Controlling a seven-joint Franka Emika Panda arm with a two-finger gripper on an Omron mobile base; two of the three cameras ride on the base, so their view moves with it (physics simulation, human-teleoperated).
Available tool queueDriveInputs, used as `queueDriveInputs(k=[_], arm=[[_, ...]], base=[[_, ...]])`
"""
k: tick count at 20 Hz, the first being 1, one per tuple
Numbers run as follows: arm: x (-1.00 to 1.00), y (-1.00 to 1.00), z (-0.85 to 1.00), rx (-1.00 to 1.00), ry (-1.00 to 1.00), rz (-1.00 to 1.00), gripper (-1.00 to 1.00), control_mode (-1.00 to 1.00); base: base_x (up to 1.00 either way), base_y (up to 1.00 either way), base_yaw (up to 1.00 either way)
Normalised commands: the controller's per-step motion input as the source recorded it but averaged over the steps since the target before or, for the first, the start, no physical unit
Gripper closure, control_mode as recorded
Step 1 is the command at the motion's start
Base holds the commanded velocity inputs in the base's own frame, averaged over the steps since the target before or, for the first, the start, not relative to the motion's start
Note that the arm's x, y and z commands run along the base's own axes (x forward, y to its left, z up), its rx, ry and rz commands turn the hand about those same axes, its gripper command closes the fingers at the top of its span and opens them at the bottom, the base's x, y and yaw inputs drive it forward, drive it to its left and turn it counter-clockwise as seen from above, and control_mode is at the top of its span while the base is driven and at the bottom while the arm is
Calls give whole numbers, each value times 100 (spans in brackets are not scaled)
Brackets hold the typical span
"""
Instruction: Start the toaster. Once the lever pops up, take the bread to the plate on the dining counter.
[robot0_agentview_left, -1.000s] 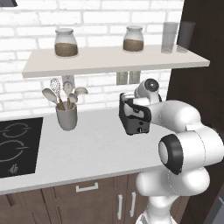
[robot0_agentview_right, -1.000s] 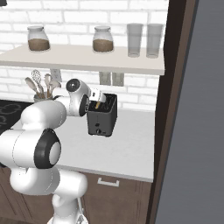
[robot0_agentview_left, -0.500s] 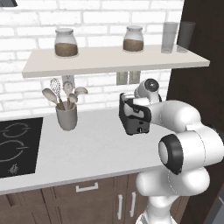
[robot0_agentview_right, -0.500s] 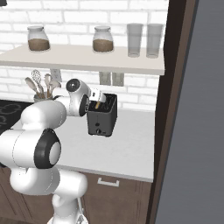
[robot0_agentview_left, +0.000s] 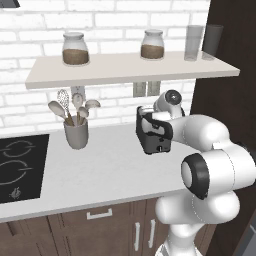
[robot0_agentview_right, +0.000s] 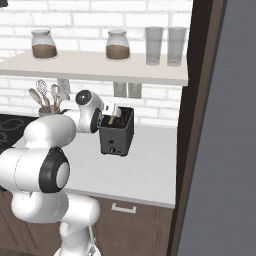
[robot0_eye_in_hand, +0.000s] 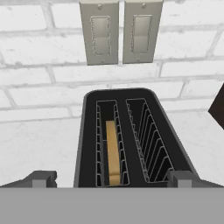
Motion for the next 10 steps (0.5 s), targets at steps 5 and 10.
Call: queueDriveInputs(k=[5,10], arm=[[0,0,0,0,0,0,-100,-100],[0,0,0,0,0,0,-100,-100]], base=[[0,0,0],[0,0,0]])
